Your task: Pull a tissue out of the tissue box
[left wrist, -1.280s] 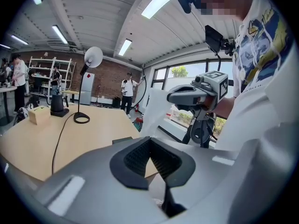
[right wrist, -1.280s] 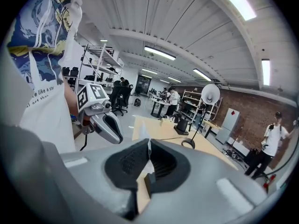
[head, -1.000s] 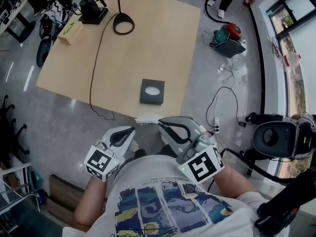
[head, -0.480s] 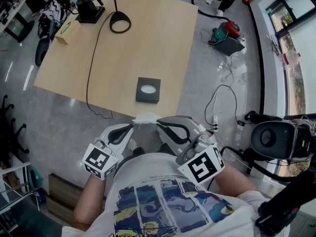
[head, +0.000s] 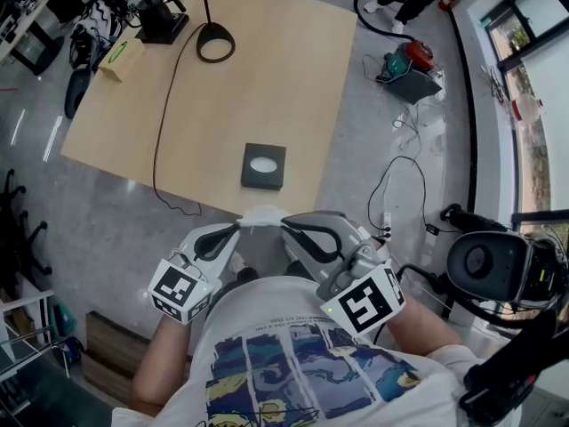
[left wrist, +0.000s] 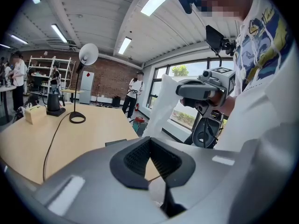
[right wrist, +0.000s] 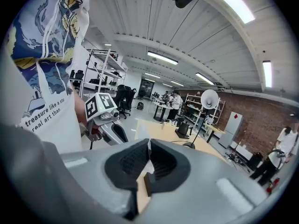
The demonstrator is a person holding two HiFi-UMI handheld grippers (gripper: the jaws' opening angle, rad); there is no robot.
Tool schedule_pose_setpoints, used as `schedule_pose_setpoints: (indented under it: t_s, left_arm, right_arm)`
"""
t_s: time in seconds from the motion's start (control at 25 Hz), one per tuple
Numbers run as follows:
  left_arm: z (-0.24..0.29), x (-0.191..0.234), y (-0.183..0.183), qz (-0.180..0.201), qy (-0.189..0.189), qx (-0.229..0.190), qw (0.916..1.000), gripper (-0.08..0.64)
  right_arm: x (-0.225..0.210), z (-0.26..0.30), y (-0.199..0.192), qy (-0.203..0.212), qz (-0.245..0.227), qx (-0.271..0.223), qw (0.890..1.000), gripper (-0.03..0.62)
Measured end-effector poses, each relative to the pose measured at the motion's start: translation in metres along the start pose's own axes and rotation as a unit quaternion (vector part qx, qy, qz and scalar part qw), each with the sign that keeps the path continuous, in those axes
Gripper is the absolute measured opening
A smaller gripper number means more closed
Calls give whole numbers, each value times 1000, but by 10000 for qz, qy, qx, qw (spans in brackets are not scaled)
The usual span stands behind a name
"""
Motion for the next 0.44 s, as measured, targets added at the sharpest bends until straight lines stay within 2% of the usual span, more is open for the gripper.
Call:
schedule_pose_setpoints:
  t_s: [0.28,0.44]
  left_arm:
    - [10,-3,2,25,76,-5,10000,6]
    - [16,-7,1,24,123,4,9999,6]
  right_arm:
    - [-11,-5,-1,64,-40,-91,9999,3]
    - [-16,-8,0,121,-74,-383,9992,3]
Point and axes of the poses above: the fingertips, and each gripper's own axes: z forward along the fingers, x to its left, y out of its top, the point moved 5 cm from there along -z, backward along the fingers, and after that the axes turned 12 degrees about -x, right-handed, at the moved point
